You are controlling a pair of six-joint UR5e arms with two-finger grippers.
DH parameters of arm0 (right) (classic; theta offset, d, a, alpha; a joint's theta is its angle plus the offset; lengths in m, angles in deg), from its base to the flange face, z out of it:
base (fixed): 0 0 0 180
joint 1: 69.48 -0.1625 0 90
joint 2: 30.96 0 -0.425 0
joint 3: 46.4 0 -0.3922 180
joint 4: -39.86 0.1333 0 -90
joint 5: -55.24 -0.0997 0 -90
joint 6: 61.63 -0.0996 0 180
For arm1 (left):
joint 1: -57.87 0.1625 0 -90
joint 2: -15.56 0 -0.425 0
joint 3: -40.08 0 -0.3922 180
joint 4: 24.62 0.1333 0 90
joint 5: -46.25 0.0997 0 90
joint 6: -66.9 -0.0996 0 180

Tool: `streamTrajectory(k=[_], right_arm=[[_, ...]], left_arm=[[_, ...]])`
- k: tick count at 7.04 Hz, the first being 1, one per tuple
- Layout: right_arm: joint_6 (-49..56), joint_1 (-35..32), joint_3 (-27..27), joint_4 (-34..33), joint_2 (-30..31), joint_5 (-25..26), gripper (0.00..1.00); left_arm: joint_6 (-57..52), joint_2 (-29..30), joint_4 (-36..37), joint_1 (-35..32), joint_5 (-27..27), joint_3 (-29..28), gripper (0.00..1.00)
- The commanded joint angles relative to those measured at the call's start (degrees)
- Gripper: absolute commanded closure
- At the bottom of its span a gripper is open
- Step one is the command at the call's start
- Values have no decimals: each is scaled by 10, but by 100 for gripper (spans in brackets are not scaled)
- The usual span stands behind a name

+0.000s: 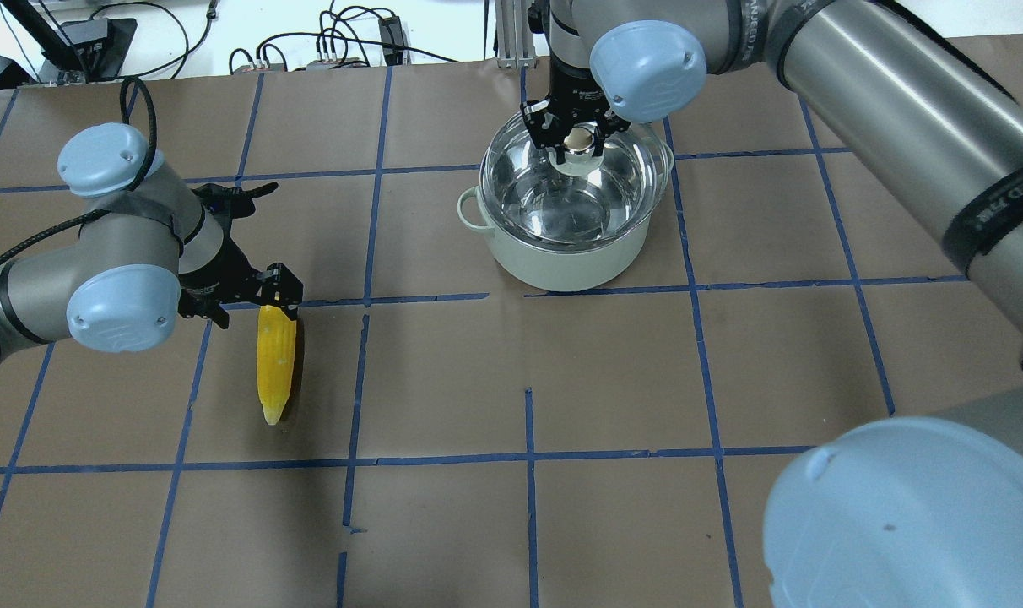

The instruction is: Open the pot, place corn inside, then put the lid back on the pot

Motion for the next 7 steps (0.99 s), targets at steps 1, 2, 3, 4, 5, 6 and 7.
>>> streamTrajectory(k=[1,2,3,4,5,6,7], right_arm=[[4,16,50,65,22,4,74],[31,44,50,82,42,-1,74],[64,71,49,123,71,-4,74],[107,92,46,159,100,-1,74],[145,119,39,185,120,-1,74],[165,131,19,204,144,-1,74],[162,132,-28,209,187,-6,75]], left_arm=[[2,17,31,0,0,7,5],[2,21,33,0,0,6,5],[2,29,38,0,0,6,5],[1,46,57,0,0,7,5],[-2,55,81,0,1,13,4],[1,56,88,0,1,20,3],[1,56,93,0,0,22,11]])
